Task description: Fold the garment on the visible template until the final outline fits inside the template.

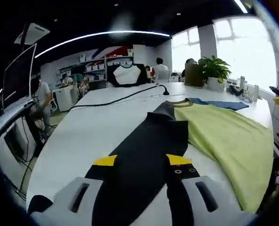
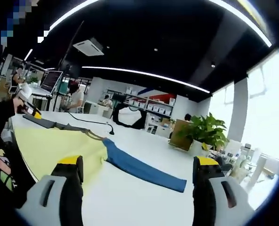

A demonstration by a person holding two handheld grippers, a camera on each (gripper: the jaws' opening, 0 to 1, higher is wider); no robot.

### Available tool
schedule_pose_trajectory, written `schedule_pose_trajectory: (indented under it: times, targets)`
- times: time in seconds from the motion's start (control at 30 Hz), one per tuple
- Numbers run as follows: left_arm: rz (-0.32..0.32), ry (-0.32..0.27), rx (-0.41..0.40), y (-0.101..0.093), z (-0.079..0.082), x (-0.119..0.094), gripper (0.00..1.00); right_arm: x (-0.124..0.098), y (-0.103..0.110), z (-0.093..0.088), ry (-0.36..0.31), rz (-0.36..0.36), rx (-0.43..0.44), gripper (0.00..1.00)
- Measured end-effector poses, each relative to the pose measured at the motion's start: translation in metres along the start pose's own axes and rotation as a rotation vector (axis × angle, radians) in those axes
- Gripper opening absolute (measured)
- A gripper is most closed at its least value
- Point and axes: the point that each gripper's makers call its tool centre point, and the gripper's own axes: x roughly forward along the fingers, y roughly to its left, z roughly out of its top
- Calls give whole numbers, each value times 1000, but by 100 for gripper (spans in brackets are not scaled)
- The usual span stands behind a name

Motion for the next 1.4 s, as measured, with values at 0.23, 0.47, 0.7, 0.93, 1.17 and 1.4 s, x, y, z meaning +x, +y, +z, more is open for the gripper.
schedule_pose_trajectory:
  times: [0.23, 0.47, 0.7, 0.93, 1.17, 1.4]
  targets:
    - [-21, 66, -48, 2, -17, 9, 35, 1, 1, -4, 4, 12, 29, 100]
    - [-19, 79, -109, 4, -24, 17, 29, -1, -1, -9, 32, 16, 49, 100]
    - [-18, 42, -36, 6, -19, 25, 2, -3, 2, -6, 27, 29, 61, 100]
    - [-84, 123, 12, 9, -18, 29, 1, -7, 4, -5, 30, 39, 53, 100]
    - [-77, 206, 103, 29, -9, 53, 1, -5, 7, -9, 51, 51, 62, 100]
    - [-47, 254, 134, 49, -9, 59, 1, -5, 3, -14, 74, 43, 62, 100]
